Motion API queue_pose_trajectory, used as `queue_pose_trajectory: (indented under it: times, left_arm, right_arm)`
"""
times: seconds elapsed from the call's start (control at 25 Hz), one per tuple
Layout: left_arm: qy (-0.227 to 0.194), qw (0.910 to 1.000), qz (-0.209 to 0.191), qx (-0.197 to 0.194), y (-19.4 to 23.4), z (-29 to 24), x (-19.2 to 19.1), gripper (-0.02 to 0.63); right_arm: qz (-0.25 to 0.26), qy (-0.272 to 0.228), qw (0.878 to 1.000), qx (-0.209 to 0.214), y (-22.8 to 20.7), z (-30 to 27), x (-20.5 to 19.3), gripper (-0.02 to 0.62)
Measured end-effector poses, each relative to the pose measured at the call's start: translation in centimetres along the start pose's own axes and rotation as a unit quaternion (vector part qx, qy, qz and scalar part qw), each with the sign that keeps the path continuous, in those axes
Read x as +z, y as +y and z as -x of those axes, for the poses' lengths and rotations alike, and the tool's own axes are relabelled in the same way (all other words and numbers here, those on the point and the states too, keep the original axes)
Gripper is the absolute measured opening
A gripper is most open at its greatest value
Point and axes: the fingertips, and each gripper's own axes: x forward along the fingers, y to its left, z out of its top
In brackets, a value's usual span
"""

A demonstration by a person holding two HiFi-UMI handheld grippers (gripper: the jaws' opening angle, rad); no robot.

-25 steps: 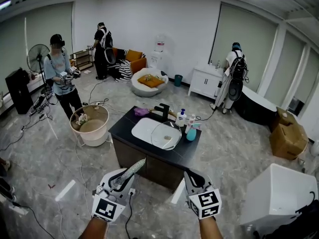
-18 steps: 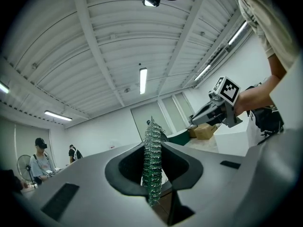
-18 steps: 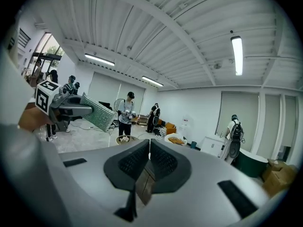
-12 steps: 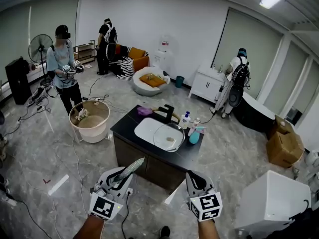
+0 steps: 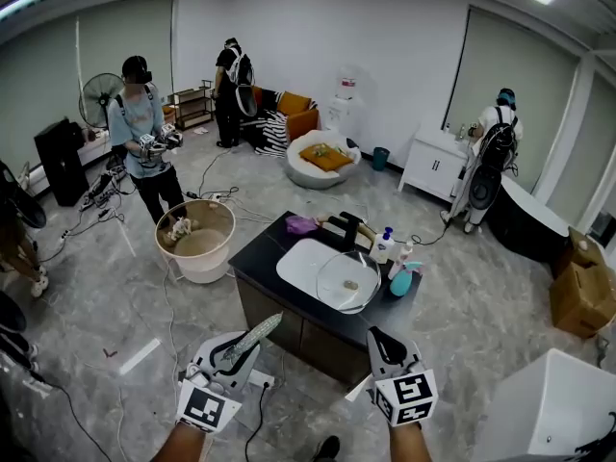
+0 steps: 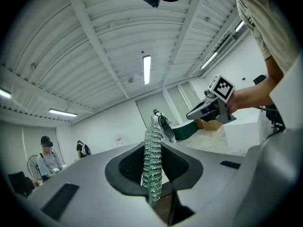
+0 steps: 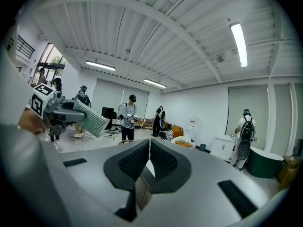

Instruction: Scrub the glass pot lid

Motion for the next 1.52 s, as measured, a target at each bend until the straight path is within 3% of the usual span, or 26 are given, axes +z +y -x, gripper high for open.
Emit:
queue_pose_trajectory:
  times: [0.36,0.72,1.04,1.24,1.52]
  left_arm:
    - [0.033,0.9987,0.016,0.035,0.2,-9.9,-0.9,0.092]
    - [0.061,0.9971,0.0,0.046,-1.5,-18.8,0.4,0.092]
    - [0.065,0.9976,-0.013,0.022,-3.8,-25.3,1.2,0.092]
    - [0.051,0.9983,-0.028,-0.003,-3.4,-29.2,0.2,0.092]
    - [0.031,0.9983,-0.013,-0.049,-1.8,-37.1,-1.9,0.092]
  right_arm:
    - [-0.008,-0.001,0.999,0.052,-8.3,-8.0,-1.5,0.026]
    - [-0.023,-0.008,0.997,0.07,-17.0,-11.0,-2.4,0.026]
    - [-0.041,-0.009,0.998,0.052,-22.6,-11.0,-4.1,0.026]
    - [-0.045,-0.001,0.999,0.031,-24.2,-11.9,-5.4,0.026]
    - [-0.039,0.021,0.999,-0.011,-27.6,-14.7,-6.4,0.026]
